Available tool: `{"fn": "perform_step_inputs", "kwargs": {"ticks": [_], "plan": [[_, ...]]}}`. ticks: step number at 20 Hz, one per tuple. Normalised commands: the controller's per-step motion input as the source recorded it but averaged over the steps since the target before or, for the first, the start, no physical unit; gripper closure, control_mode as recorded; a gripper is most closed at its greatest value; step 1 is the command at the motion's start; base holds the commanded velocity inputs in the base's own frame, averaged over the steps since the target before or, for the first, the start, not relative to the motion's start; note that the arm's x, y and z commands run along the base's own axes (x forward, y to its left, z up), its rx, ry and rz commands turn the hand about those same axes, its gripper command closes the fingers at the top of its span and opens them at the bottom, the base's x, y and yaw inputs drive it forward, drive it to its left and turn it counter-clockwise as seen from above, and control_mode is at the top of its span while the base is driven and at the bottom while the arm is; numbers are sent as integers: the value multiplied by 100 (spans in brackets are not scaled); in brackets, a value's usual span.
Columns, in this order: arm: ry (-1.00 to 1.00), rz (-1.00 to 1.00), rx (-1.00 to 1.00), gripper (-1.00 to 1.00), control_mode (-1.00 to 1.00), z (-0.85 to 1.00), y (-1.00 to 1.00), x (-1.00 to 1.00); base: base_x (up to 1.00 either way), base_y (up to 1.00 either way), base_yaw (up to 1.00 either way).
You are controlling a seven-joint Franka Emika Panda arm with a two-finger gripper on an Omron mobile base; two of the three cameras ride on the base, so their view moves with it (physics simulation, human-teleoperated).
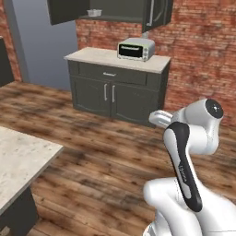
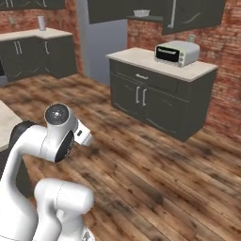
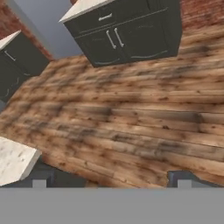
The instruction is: Retrieve the tupperware and aluminum foil from the cabinet and place them on the dining counter near the plate with lemon and carrot to prepare for storing leftovers.
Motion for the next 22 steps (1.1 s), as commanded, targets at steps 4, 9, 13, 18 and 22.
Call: {"fn": "perform_step_inputs", "kwargs": {"ticks": [4,9,13,18,22], "plan": [[0,0,0,-100,100,0,0,0,100,-22,0],[0,0,0,-100,100,0,0,0,100,-1,-3],[0,0,0,-100,100,0,0,0,100,7,-9],[0,0,0,-100,100,0,0,0,100,32,-14],[0,0,0,-100,100,0,0,0,100,48,-18]]}}
